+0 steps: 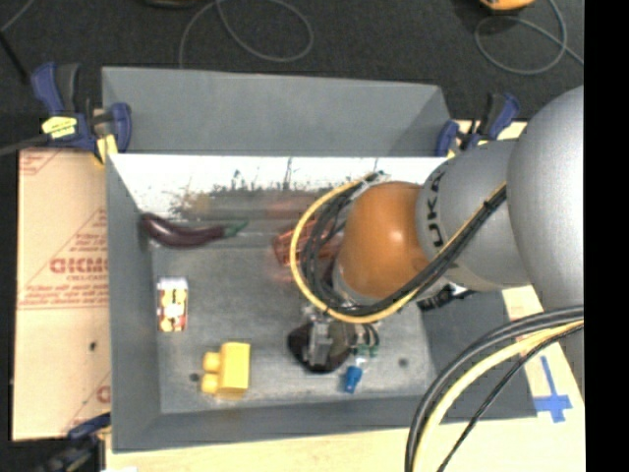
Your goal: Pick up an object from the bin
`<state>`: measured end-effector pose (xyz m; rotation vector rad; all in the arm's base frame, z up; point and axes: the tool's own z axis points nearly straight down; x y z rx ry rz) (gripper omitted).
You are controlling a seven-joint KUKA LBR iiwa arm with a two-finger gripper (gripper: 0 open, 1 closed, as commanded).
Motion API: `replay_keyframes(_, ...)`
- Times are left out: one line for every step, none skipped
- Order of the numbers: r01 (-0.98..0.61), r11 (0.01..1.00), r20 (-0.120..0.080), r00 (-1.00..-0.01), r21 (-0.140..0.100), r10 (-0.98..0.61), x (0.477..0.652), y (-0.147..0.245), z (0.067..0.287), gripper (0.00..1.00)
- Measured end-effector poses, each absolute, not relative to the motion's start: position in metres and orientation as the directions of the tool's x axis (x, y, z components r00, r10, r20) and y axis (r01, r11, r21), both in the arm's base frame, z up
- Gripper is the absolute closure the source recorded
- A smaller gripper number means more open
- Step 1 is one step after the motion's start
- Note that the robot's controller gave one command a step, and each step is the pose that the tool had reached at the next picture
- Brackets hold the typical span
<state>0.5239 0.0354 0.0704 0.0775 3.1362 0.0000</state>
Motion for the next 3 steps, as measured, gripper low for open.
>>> replay_keyframes(-0.006, 1.0, -0.006, -1.0, 0.0, -0.006, 0.524, 0.035, 0.193, 1.0)
replay_keyframes(-0.005, 1.0, -0.006, -1.0, 0.0, -0.005, 0.524, 0.035, 0.193, 1.0)
replay_keyframes(0.039, 0.999, -0.01, -0.999, 0.0, 0.039, 0.53, 0.032, 0.312, 1.0)
